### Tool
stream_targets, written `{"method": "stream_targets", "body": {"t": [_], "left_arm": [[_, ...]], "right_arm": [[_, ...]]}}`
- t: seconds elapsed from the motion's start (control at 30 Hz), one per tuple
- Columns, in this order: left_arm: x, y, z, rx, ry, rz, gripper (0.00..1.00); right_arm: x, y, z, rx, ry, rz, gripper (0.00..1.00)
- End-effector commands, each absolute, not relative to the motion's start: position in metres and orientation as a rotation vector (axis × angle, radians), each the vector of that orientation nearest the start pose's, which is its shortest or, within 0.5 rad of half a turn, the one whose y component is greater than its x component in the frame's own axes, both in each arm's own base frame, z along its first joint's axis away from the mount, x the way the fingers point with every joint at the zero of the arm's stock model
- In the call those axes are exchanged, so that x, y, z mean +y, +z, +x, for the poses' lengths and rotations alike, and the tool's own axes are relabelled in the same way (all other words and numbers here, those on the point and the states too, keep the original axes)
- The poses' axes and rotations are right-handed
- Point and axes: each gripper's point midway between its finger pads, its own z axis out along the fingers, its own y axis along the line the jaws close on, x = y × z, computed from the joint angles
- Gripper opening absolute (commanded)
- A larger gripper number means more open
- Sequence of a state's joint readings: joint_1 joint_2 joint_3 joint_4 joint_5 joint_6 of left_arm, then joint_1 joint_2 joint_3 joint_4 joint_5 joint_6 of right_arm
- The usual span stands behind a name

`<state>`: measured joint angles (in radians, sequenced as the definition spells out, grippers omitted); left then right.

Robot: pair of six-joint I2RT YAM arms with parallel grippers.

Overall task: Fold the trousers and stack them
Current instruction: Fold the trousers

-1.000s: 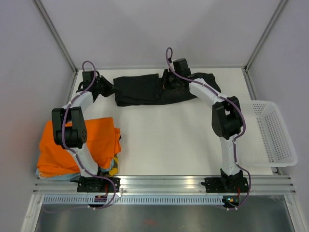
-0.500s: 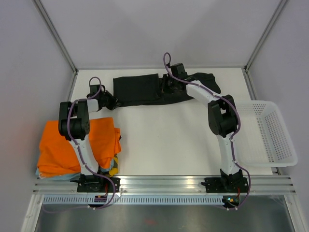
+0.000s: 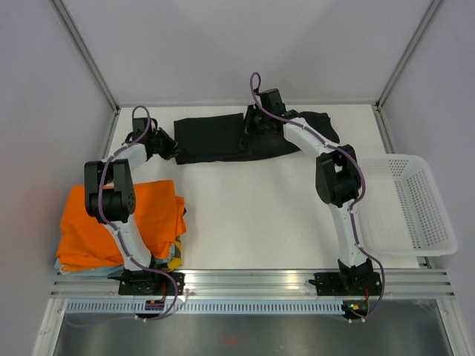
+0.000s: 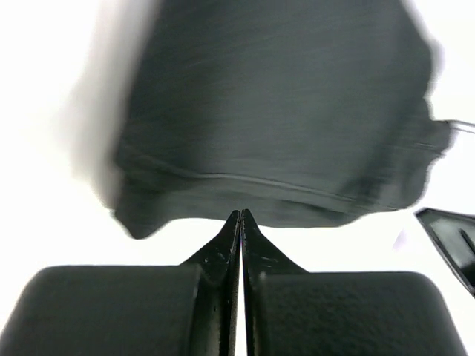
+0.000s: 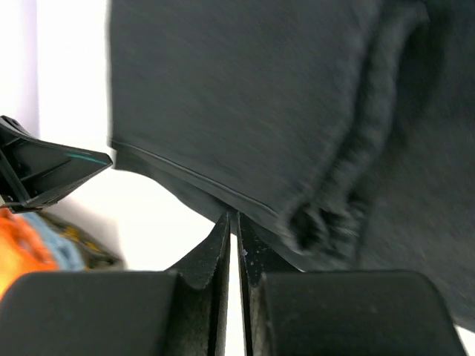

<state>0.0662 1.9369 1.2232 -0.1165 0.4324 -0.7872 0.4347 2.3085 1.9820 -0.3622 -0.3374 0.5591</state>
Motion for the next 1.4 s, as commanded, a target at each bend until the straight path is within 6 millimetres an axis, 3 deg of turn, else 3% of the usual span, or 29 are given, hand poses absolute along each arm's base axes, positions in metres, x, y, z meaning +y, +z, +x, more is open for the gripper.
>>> {"method": "stream_targets", "body": {"t": [0.0, 0.07, 0.13, 0.23, 0.27, 0.37, 0.53, 0.83, 1.07, 1.17, 1.23, 1.27, 1.3, 1.33, 1.37], "left_arm": [[-0.069, 0.153, 0.494, 2.181, -0.859, -0.612, 0.04], [-0.064, 0.17, 0.501, 2.148, -0.833, -0.607, 0.09], [-0.056, 0.173, 0.505, 2.133, -0.803, -0.611, 0.16], [-0.046, 0.165, 0.514, 2.134, -0.771, -0.635, 0.37], [-0.042, 0.155, 0.52, 2.145, -0.756, -0.647, 0.56], [-0.034, 0.141, 0.528, 2.169, -0.719, -0.665, 0.7], [-0.028, 0.098, 0.531, 2.244, -0.646, -0.71, 0.73], [-0.018, 0.055, 0.536, 2.298, -0.521, -0.766, 0.78], [-0.036, 0.039, 0.551, 2.329, -0.522, -0.749, 0.77], [-0.044, 0.027, 0.552, 2.352, -0.539, -0.751, 0.74], [-0.047, 0.022, 0.552, 2.355, -0.551, -0.749, 0.69], [-0.049, 0.021, 0.552, 2.357, -0.56, -0.747, 0.6], [-0.05, 0.019, 0.552, 2.363, -0.563, -0.746, 0.52], [-0.05, 0.021, 0.552, 2.361, -0.563, -0.741, 0.34], [-0.047, 0.021, 0.551, 2.36, -0.545, -0.743, 0.25]], "right_arm": [[0.347, 0.158, 0.53, 2.255, 0.988, -0.062, 0.11], [0.35, 0.151, 0.53, 2.261, 0.981, -0.066, 0.11], [0.348, 0.131, 0.53, 2.301, 0.953, -0.059, 0.11], [0.337, 0.096, 0.527, 2.386, 0.854, -0.048, 0.04], [0.333, 0.089, 0.527, 2.403, 0.826, -0.047, 0.03], [0.321, 0.061, 0.52, 2.461, 0.739, -0.072, 0.0], [0.303, 0.024, 0.502, 2.55, 0.646, -0.114, 0.0], [0.305, 0.016, 0.495, 2.572, 0.679, -0.109, 0.0], [0.31, 0.03, 0.497, 2.558, 0.727, -0.109, 0.0], [0.319, 0.056, 0.498, 2.534, 0.854, -0.095, 0.0], [0.323, 0.098, 0.509, 2.445, 1.022, -0.026, 0.0], [0.328, 0.117, 0.506, 2.411, 1.128, -0.034, 0.0], [0.321, 0.143, 0.511, 2.35, 1.165, -0.018, 0.0], [0.317, 0.16, 0.517, 2.302, 1.181, -0.009, 0.0], [0.311, 0.172, 0.52, 2.274, 1.172, -0.004, 0.01]]}}
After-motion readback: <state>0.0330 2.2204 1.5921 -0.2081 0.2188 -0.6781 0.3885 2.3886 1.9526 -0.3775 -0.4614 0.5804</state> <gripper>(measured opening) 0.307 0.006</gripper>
